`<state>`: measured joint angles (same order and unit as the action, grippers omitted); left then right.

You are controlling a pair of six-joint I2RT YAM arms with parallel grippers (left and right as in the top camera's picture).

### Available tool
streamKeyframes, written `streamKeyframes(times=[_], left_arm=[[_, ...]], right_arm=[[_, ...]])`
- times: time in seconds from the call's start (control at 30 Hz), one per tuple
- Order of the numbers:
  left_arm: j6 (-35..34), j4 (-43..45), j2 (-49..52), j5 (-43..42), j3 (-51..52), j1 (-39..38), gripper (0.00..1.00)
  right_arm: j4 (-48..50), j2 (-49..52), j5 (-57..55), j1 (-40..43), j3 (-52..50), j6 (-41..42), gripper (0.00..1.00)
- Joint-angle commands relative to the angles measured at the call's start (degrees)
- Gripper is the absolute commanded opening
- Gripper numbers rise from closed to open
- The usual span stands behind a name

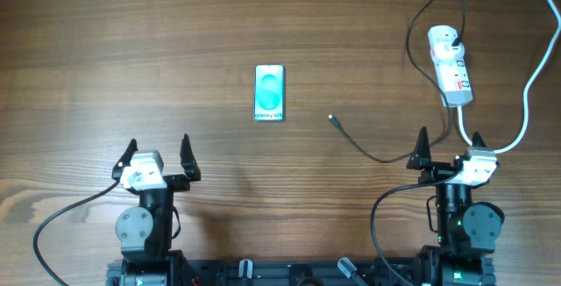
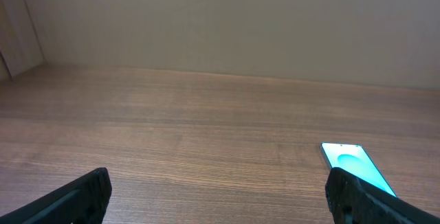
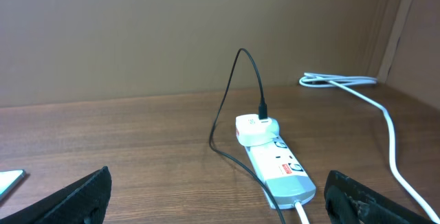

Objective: Plug charger to phone and switch on socket

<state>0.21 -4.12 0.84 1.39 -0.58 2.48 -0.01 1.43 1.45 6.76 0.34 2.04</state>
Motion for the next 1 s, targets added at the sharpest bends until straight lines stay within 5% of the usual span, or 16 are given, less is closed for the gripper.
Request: streamKeyframes(times=[0.0, 0.37, 0.57, 0.7, 0.8, 0.97], left_arm=[[1.1, 0.0, -0.3, -0.7, 0.2, 0.3, 1.0], [0.5, 2.8, -0.3, -1.6, 0.2, 0.3, 1.0], [-3.5, 19.8, -0.3, -38.3, 0.2, 0.3, 1.0], [-4.3, 35.0, -0.3, -36.2, -2.2, 0.3, 1.0], [-1.5, 23.4, 4.5, -27.1, -14.6, 0.3, 1.0], [2.7, -26.0, 36.4, -26.2, -56.8, 0.3, 1.0]], right_arm=[[0.2, 0.3, -0.1, 0.2, 0.0, -0.5, 1.0], [0.2, 0.3, -0.1, 0.2, 0.0, -0.5, 1.0], [2.8, 0.3, 0.4, 0.2, 0.0, 0.3, 1.0], [2.3, 0.3, 10.6, 0.2, 0.0, 19.6, 1.0], [5.3, 0.3, 13.1, 0.2, 0.0, 42.6, 1.0], [38.9, 0.7, 12.7, 0.2, 2.1, 42.4, 1.0]])
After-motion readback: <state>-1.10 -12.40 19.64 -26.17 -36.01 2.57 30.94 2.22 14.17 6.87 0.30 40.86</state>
